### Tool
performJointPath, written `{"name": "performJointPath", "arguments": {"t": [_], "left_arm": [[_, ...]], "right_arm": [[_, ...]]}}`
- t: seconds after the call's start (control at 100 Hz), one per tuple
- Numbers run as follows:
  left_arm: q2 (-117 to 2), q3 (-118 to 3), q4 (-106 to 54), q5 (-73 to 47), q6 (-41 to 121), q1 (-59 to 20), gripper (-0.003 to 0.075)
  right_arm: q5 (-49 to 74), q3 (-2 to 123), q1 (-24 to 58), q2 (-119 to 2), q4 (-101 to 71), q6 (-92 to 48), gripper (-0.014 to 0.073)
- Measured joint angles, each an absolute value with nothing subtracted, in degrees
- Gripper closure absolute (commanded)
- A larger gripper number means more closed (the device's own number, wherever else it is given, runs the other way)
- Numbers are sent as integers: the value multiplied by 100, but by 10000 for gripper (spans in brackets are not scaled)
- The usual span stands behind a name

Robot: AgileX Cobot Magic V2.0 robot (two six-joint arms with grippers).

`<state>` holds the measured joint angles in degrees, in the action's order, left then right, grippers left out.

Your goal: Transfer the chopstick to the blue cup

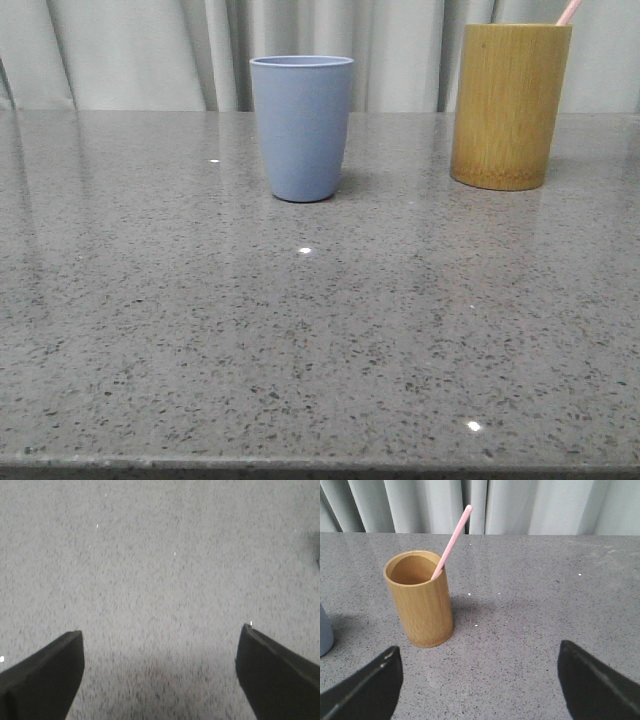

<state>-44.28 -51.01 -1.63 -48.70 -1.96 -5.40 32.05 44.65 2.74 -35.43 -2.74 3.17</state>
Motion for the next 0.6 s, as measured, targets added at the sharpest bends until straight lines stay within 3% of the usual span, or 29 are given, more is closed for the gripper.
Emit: {"name": "performJointPath", "arguments": {"t": [0.26,0.6], "left_arm": [[-3364,-4393,-174,-4849,-196,-540,122],[-3271,-4379,-174,-4816,-196,-540,122]], "right_arm": [[3205,4465,274,-3543,-274,317,-31],[2645,4465,274,-3816,-583,317,-31]]}}
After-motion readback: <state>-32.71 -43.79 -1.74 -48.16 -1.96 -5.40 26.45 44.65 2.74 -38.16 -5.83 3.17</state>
